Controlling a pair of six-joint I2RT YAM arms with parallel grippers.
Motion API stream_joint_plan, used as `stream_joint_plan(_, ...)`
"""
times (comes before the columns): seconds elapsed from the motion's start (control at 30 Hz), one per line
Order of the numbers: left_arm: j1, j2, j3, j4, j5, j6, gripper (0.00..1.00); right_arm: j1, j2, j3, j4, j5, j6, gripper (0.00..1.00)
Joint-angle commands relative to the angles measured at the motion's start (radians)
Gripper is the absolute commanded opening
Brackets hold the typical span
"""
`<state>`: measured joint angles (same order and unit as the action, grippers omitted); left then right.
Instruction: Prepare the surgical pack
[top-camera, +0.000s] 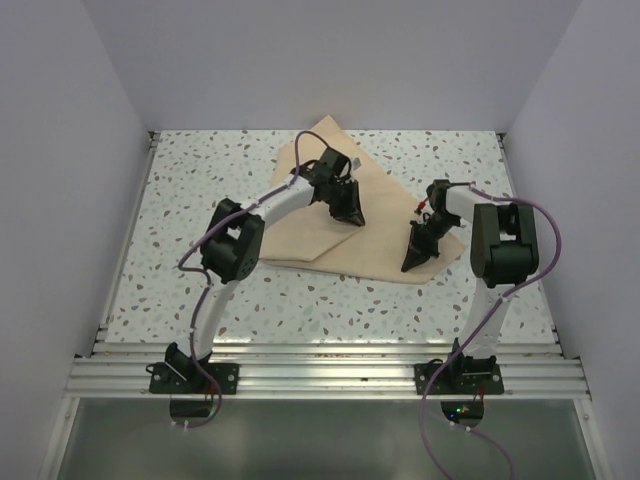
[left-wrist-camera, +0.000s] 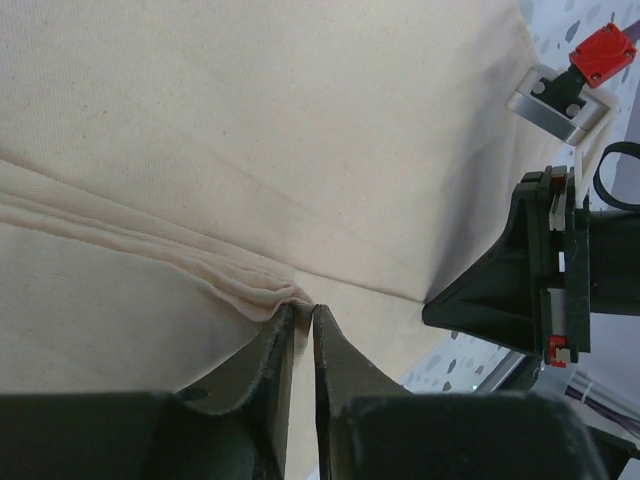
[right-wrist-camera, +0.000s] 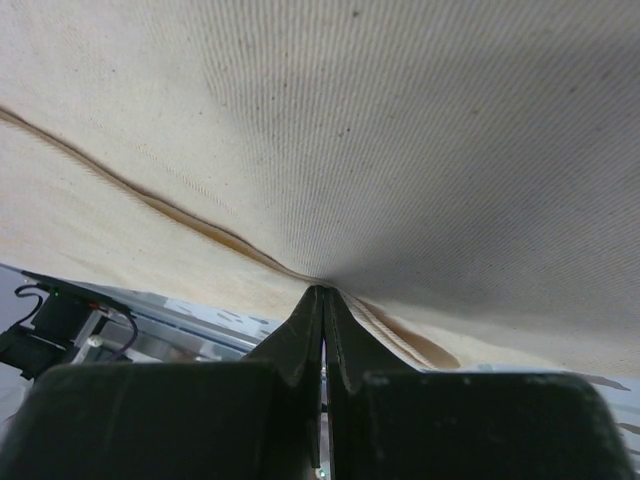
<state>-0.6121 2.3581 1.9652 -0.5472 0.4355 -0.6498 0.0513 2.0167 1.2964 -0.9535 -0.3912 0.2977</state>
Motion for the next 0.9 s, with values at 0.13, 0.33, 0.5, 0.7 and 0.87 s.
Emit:
stream_joint_plan(0.13, -0.005, -0.101, -0.002, 0.003, -0.015, 0.088, 0.63, 0.012, -0.091, 0.055, 0.050, 0.165, 0.032, 0.38)
stream_joint_plan(0.33, 0.049, -0.339, -0.119, -0.053, -0.153, 0.217, 0.67, -0.048, -0.159, 0.139, 0.006, 0.285, 0.052, 0.59)
stream_joint_plan(0.5, 0.168, -0.574, -0.464, 0.022, -0.189, 0.243, 0.64, -0.218, -0.182, 0.126, 0.033, 0.337, 0.050, 0.62)
stream_joint_plan(0.7, 0.291, -0.773, -0.747, 0.070, -0.263, 0.240, 0.62, -0.307, -0.124, 0.135, 0.078, 0.368, 0.049, 0.62)
stream_joint_plan(0.87, 0.360, -0.823, -0.838, 0.073, -0.277, 0.249, 0.60, -0.355, -0.070, 0.145, 0.114, 0.345, 0.055, 0.59)
